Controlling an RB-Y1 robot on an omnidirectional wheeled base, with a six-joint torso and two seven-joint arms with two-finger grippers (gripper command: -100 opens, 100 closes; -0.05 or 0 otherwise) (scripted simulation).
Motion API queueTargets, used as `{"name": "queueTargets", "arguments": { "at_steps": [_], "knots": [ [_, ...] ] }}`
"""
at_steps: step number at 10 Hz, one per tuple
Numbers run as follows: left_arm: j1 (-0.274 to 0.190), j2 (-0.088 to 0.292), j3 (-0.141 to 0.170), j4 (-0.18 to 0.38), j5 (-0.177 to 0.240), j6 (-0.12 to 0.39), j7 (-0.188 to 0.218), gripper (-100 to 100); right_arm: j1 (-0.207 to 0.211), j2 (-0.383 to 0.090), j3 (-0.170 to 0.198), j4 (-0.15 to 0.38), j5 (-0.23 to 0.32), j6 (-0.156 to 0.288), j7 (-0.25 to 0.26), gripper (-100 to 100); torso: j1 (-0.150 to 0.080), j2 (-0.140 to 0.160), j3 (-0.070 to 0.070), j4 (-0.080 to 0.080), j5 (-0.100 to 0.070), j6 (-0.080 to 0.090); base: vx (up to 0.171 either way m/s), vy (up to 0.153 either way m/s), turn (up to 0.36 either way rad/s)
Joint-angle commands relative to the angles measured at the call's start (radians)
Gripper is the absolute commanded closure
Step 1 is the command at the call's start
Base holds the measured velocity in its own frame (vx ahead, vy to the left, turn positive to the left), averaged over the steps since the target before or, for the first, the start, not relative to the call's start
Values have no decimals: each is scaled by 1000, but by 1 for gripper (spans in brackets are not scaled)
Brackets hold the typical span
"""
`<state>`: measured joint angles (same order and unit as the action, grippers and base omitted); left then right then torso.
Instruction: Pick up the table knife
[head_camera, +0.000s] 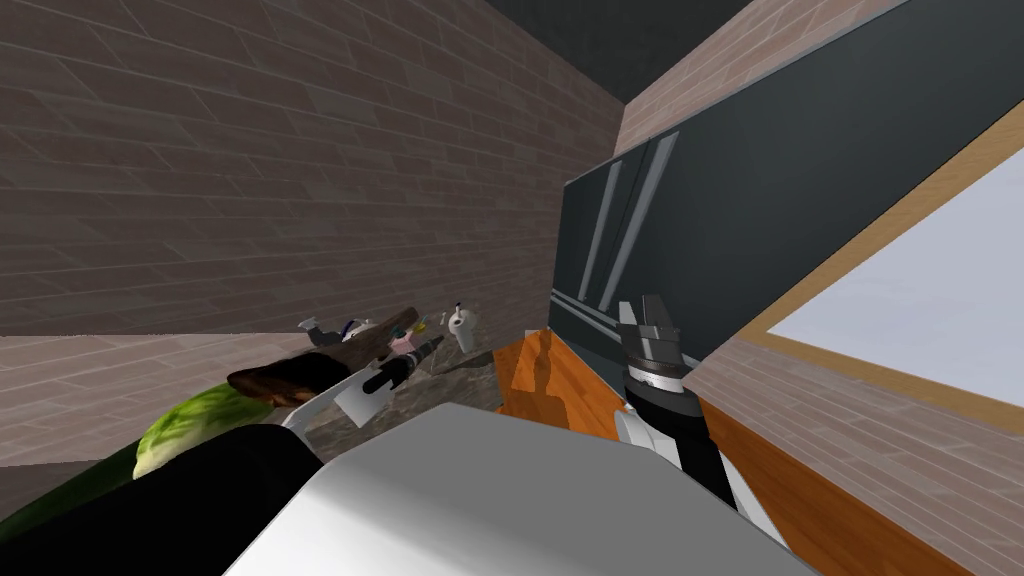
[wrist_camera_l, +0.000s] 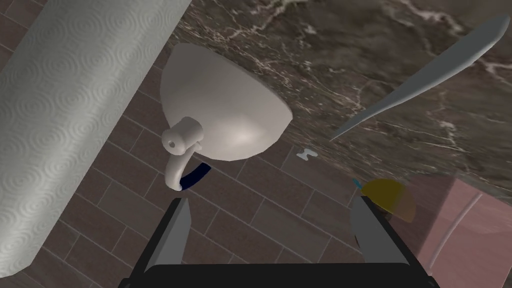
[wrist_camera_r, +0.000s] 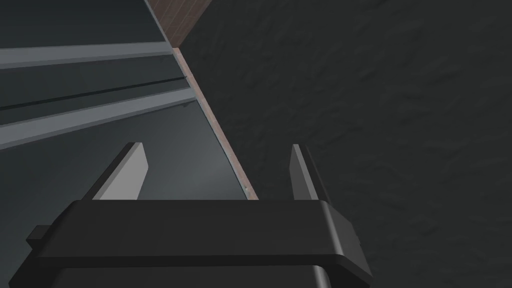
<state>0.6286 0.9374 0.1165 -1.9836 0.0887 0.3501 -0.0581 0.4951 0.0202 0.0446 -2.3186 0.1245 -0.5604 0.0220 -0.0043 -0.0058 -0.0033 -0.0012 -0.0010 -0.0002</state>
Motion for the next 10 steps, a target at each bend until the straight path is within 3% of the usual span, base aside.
{"name": "queueTargets", "arguments": {
  "at_steps": [1,7,10],
  "knots": [
    [31,19,11,-1,5,10,-7,-100,0,0,0,0,0,0,0,0,0,0,0,0,0,0,66,-41,-34],
    [142,144,-12,121,37,94,-102,-100,0,0,0,0,0,0,0,0,2,-1,0,0,0,0,92,-34,-103],
    [181,170,-26,157,48,109,-136,-100,0,0,0,0,0,0,0,0,2,0,0,0,0,0,97,-26,-64]
  ]
}}
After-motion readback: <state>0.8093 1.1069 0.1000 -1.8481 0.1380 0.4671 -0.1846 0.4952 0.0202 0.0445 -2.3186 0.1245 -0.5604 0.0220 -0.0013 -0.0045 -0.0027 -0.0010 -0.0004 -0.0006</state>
